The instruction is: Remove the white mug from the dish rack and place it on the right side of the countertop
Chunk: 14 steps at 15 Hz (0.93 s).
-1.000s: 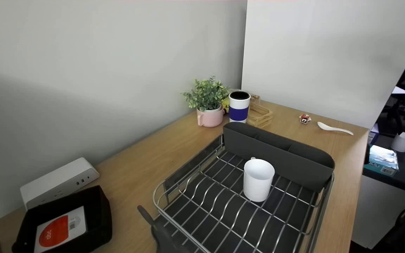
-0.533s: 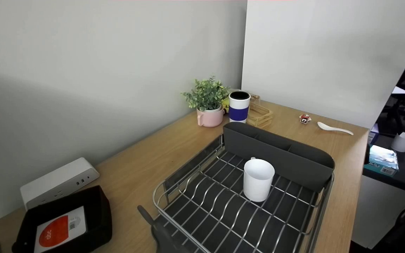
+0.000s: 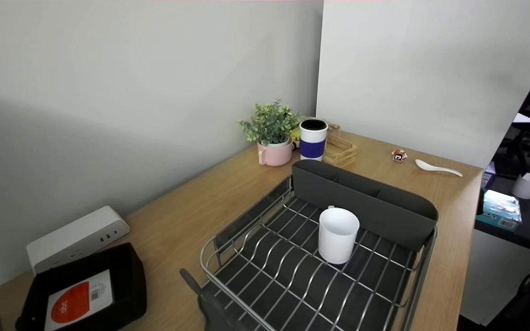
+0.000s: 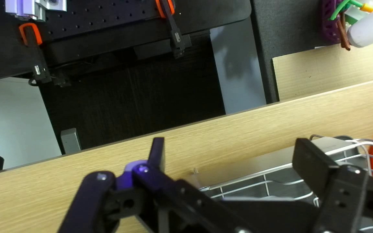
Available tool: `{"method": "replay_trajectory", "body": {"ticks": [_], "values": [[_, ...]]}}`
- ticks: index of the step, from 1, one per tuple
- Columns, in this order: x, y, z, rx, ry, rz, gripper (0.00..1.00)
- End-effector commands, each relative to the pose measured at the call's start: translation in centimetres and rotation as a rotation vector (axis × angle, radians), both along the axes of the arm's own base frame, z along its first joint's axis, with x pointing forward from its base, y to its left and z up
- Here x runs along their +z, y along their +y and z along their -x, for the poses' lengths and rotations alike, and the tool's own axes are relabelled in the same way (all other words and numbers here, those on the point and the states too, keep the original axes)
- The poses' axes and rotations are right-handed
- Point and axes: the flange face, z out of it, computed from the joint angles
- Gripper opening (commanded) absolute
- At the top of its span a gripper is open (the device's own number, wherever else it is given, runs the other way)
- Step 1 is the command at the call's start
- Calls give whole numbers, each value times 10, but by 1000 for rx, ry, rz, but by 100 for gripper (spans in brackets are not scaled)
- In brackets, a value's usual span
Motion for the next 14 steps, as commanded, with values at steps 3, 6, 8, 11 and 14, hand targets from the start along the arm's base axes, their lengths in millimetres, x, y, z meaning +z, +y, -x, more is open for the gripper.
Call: {"method": "replay_trajectory", "body": {"ticks": [3,6,8,11,14], "values": [[6,-3,-5,18,-10,8,100],[33,-13,-16,102,-62,72,100],[59,-20,-24,205,-108,134,100],[96,-22,-36,360,-111,219,100],[120,-9,-51,522,-118,223,100]]}}
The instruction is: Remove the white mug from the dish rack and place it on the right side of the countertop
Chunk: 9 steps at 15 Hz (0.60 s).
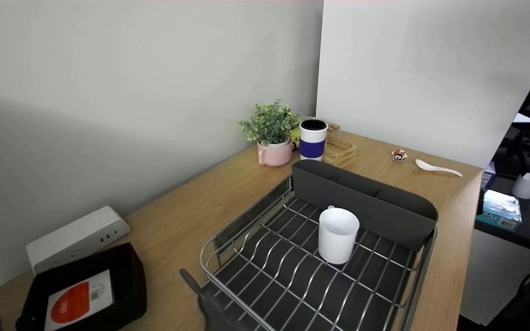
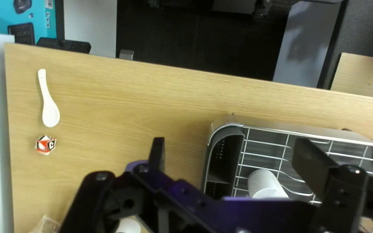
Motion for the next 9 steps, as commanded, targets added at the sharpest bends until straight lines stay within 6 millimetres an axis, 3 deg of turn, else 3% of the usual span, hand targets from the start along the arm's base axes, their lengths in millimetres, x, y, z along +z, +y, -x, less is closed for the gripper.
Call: {"method": "replay_trajectory", "body": {"ticks": [1,3,4,9], "values": [[18,19,-30,188,44,20,100],[18,37,-44,278,50,-1,100],[21,22,-23,199,6,1,100],[22,24,-27,203,4,-2,100]]}}
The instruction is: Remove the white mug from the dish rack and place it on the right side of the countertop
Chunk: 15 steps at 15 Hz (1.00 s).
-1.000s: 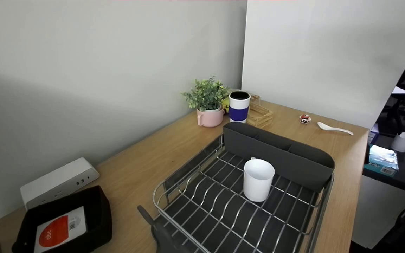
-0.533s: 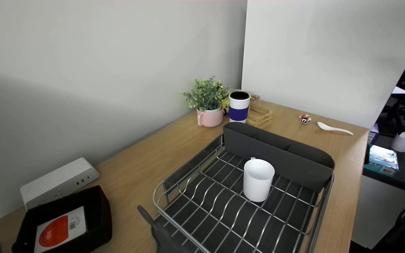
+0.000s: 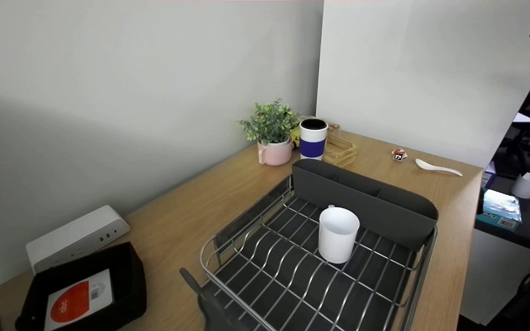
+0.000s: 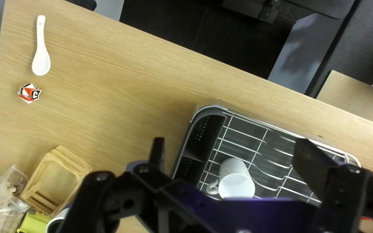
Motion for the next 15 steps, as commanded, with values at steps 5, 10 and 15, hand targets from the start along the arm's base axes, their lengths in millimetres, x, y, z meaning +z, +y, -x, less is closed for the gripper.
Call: {"method": "replay_trajectory", "body": {"ticks": [5,10,15], "values": [[4,-5,-24,78,-67,1,100],[3,-10,-75,222,-117,-39,100],[-7,5,-117,364,-44,-98,100]]}}
